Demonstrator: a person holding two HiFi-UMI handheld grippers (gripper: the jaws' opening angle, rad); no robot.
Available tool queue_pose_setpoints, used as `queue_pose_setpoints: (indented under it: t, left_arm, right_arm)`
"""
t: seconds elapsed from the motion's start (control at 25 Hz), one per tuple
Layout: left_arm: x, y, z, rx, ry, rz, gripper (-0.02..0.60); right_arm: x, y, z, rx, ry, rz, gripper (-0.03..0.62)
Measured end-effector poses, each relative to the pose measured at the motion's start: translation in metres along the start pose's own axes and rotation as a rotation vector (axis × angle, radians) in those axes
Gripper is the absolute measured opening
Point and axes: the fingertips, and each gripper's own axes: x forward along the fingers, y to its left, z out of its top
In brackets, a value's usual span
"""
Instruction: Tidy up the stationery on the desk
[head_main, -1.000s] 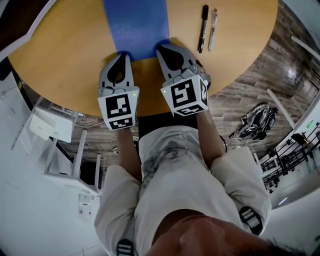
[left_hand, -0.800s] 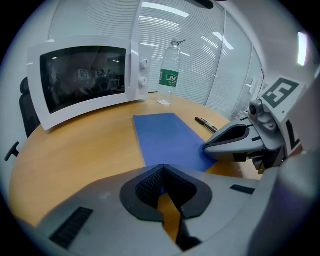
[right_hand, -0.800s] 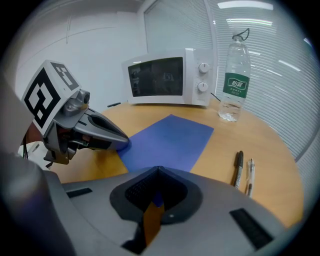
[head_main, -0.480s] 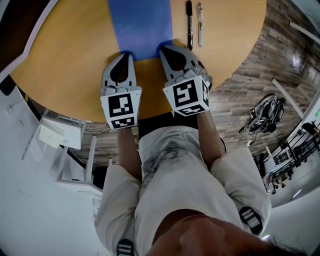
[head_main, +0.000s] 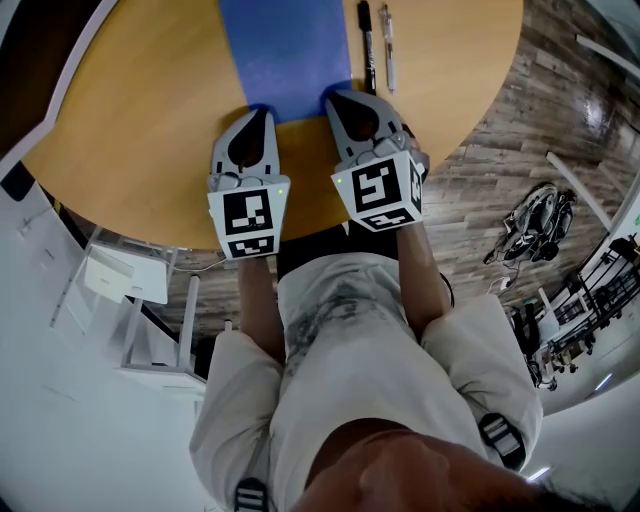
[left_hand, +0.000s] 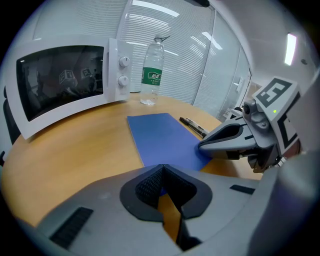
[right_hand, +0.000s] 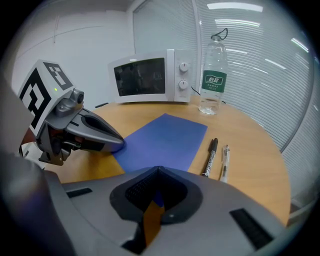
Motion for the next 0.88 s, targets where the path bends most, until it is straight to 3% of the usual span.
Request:
queue_pose_setpoints:
  t: [0.48,0.88]
  left_arm:
    - [-0.007,-0.007,0.007,-0.005,-0.048,-0.005,0.009]
    - [-0.03,-0.025,0.052,-0.03,-0.298,-0.057,0.009]
  right_arm:
    - [-0.009,-0.002,0.014,-0.001,-0.068,-0.008,0.061]
    - [-0.036,-0.013,0.039,0.012,-0.243,-0.008,0.061]
